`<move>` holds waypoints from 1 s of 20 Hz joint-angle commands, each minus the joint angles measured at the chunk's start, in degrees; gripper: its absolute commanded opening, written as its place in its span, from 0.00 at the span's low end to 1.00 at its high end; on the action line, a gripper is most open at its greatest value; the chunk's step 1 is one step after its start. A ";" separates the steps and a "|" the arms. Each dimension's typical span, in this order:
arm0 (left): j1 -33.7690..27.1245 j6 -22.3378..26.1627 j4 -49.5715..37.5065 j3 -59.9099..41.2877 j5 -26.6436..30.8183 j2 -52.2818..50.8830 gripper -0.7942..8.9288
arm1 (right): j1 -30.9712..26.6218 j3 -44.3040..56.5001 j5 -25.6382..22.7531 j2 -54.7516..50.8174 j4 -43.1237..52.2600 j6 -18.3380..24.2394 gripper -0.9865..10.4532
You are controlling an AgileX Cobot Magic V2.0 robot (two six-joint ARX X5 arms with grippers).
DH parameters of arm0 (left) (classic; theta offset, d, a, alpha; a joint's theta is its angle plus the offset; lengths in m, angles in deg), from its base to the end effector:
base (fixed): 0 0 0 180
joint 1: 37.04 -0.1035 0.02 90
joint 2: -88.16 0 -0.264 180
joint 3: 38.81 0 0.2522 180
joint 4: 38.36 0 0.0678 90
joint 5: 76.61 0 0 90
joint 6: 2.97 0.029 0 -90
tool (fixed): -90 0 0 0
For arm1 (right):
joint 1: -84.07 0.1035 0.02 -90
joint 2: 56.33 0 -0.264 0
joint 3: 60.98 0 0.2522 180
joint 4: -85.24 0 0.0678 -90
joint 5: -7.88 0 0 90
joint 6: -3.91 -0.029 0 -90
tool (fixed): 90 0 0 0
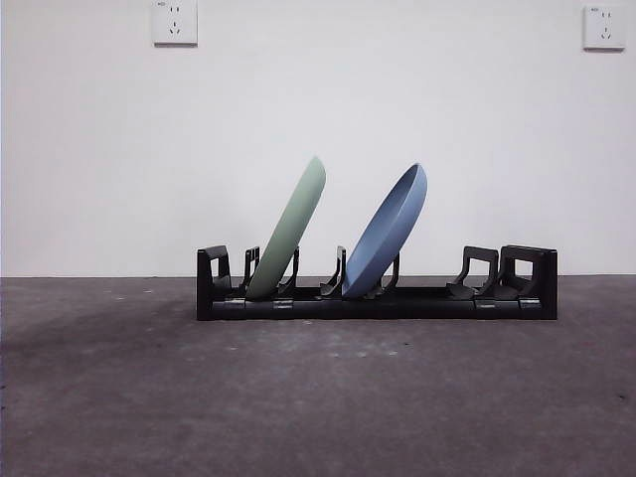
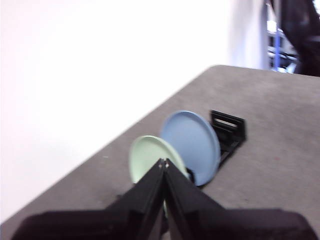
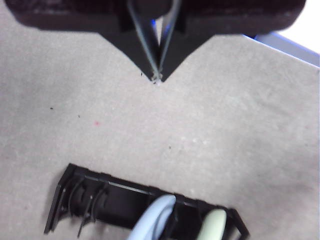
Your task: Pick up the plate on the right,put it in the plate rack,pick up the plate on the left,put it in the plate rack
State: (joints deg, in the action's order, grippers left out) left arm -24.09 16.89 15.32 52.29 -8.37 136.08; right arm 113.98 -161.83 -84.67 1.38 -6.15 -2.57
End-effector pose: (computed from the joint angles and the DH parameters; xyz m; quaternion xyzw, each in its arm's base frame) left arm 0.1147 -0.0374 0.4548 0.1570 0.0386 -0.3083 0.9374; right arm 0.1111 0.0624 0.4269 -0.0639 0.4040 0.1933 0.8918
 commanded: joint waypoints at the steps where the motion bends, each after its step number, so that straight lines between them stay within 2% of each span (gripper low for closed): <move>1: -8.85 2.97 -2.56 -4.28 -1.29 -4.61 0.08 | 0.07 0.24 -0.07 1.64 -1.25 -0.42 0.09; 5: -15.63 3.26 -19.26 -22.29 1.46 -16.59 0.08 | 0.07 0.24 -0.07 5.27 -1.25 -0.42 0.09; 9: -17.88 -0.42 -32.09 -44.37 4.61 -27.58 0.08 | 0.07 0.24 -0.07 8.39 -1.22 -0.42 0.09; 13: -17.90 -4.92 -32.74 -59.67 9.46 -35.50 0.08 | 0.07 0.24 -0.07 10.51 -1.22 -0.42 0.09; 20: -17.90 -10.01 -33.97 -74.84 10.69 -46.18 0.08 | 0.07 0.24 -0.07 11.47 0.61 -0.42 0.09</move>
State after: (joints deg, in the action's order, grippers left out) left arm -41.86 8.56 -17.93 -22.07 2.28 90.16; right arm 113.98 -161.83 -84.69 12.64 -6.06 -2.57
